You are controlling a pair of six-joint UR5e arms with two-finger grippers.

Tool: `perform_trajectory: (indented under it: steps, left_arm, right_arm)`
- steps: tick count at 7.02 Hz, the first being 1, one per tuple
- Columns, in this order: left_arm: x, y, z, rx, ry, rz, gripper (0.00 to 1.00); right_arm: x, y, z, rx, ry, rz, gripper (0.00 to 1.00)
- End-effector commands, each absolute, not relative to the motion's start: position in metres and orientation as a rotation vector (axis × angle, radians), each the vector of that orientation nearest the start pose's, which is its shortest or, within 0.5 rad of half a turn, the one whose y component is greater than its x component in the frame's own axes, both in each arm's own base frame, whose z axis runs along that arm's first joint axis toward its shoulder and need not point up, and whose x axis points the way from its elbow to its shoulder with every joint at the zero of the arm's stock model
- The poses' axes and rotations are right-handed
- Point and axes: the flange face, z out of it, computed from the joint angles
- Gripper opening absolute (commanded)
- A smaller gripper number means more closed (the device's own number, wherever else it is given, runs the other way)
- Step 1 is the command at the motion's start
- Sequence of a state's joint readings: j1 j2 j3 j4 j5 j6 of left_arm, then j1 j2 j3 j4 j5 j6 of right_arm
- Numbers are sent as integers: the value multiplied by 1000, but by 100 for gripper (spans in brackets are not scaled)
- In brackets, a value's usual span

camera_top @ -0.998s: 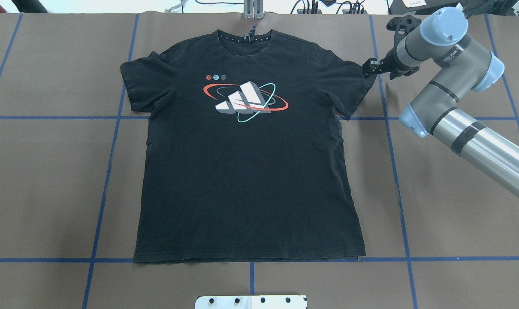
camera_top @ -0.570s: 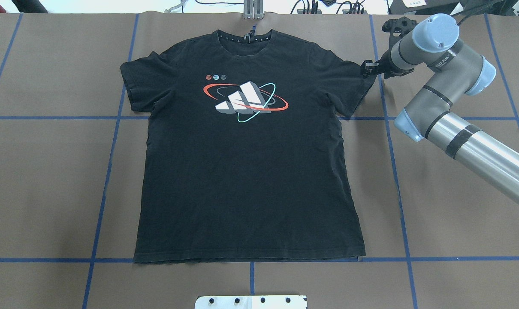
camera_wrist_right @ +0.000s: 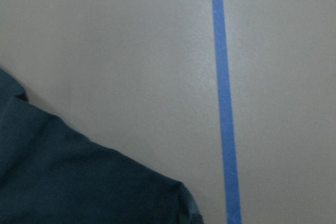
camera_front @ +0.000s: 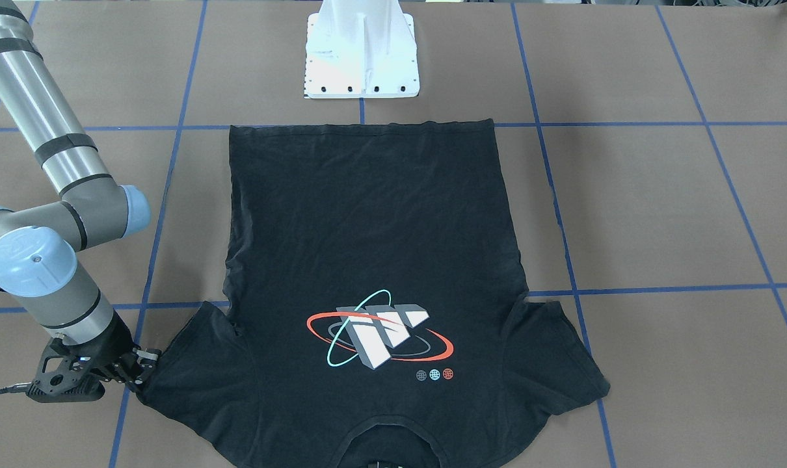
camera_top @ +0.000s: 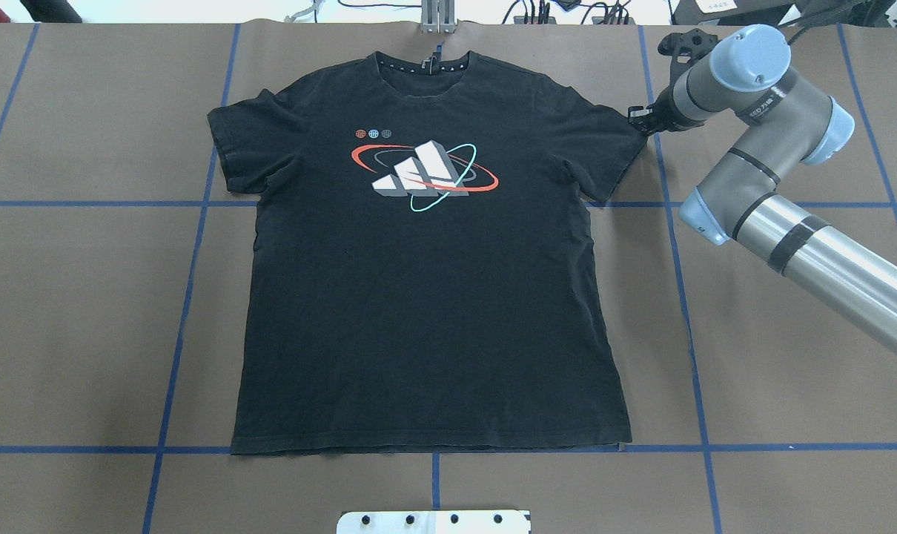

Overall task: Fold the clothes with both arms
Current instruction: 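Move the right gripper toward the shirt's shoulder near the collar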

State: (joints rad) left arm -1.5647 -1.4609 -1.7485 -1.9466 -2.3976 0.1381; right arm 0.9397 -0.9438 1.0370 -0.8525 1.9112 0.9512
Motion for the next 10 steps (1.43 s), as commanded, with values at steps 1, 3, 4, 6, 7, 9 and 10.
perform_trajectory:
  steps: [1,3,4,6,7,9,10]
  left_arm:
    - [-57,-464,576,474,786,319,100]
    - [-57,-464,575,481,786,323,100]
    - [-57,-464,571,510,781,334,100]
    - [-57,-464,570,516,782,337,100]
    - [-57,-464,570,516,780,336,100]
    - [-56,-466,568,520,781,340,100]
    - [-56,-470,564,527,781,342,100]
  right_arm:
    - [-381,-690,411,383,-856,153,0]
    - [-407,-686,360,380,-931,173,0]
    - [-440,-671,342,344,-965,186,0]
    - [-490,-660,297,330,-1004,194,0]
    - [-505,-659,288,341,-996,196,0]
    - [-520,-665,286,330,-979,200,0]
    - [-525,-671,285,340,-961,215,0]
